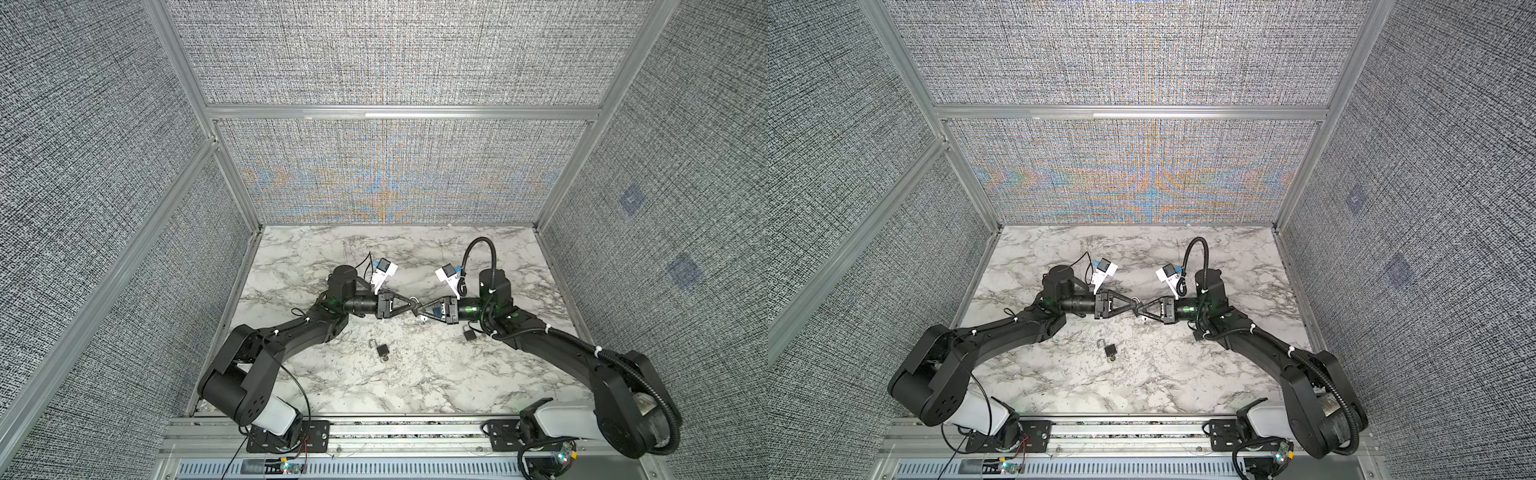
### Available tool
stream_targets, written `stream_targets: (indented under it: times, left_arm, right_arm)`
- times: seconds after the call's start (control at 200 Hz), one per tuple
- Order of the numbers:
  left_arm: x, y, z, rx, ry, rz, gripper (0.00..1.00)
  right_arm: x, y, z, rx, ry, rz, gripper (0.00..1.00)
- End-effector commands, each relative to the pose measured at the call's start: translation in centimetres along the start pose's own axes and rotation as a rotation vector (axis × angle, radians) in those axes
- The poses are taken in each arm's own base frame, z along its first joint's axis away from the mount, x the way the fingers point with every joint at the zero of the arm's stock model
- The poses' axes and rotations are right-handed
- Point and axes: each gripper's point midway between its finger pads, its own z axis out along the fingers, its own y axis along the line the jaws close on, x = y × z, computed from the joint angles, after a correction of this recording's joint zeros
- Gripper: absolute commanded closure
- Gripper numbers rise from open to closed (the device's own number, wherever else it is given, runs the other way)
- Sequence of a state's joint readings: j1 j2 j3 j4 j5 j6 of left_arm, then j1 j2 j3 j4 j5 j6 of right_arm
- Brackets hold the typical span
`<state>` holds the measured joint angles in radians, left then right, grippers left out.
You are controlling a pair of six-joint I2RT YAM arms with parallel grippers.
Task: Lock with the key
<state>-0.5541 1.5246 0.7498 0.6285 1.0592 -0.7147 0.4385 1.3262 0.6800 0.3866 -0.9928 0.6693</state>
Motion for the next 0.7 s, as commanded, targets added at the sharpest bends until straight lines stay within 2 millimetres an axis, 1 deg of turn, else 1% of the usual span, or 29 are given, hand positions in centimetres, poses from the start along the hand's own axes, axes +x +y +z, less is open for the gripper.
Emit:
stream_targets:
  times: [0.0, 0.2, 0.515, 0.695]
  left_arm:
    - [0.1, -0.9, -0.1, 0.042, 0.029, 0.014, 0.77]
    - [0.0, -0.8, -0.2, 0.035, 0.022, 0.018, 0.77]
    - [-1.5, -0.6, -0.7, 0.022, -0.024, 0.036, 0.76]
    - [-1.5, -0.5, -0.6, 0.028, -0.018, 0.027, 0.76]
  right_arm:
    - [-1.0, 0.3, 0.0, 0.004, -0.043, -0.057, 1.0]
    - [-0.9, 0.4, 0.2, -0.001, -0.033, -0.055, 1.0]
    - [-0.6, 0.4, 0.6, -0.005, -0.018, -0.054, 1.0]
    - [-0.6, 0.5, 0.7, -0.006, -0.017, -0.056, 1.0]
